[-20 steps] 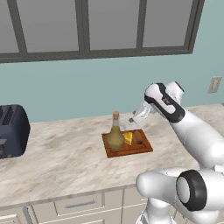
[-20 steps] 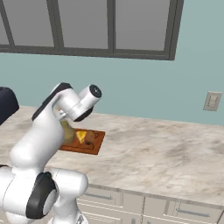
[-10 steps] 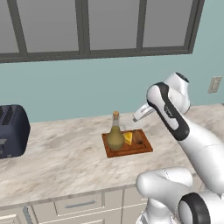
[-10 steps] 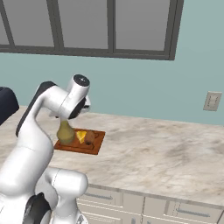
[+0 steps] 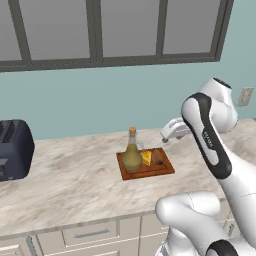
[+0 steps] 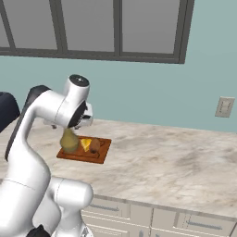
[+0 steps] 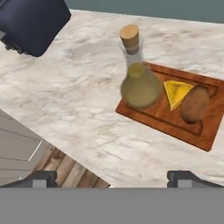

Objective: Retrieve the reheated potato from the microwave, then place the potato, cheese, and condiment on the cutting board.

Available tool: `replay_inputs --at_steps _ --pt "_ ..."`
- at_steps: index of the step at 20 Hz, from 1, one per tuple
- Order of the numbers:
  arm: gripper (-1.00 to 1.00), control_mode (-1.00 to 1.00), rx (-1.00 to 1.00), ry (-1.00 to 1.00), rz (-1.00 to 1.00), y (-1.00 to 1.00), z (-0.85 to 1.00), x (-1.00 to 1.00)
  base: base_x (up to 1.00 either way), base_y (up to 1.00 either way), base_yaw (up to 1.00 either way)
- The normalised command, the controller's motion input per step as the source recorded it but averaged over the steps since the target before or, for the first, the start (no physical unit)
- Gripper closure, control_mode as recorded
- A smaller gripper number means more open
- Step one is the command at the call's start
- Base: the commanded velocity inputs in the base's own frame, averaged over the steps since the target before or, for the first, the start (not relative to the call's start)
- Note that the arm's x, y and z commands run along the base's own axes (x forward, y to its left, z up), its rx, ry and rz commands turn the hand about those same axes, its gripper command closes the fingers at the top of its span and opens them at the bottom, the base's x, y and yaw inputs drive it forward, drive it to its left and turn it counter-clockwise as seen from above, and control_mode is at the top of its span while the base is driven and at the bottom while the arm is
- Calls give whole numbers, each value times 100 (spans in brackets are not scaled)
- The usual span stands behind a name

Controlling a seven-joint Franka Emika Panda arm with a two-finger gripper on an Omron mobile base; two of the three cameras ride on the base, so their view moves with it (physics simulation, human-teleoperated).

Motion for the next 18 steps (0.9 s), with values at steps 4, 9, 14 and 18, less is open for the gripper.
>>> replay_inputs --at_steps 4,9,14,18 --pt "-100 -100 -12 -5 -11 0 8 -74 0 0 0" --pt "-100 -100 -17 -11 -16 0 8 -73 0 0 0" --pt "-100 -100 -9 -2 -17 -2 20 -61 0 0 0" --pt "-100 -100 -3 -1 -13 -8 15 -65 0 0 0"
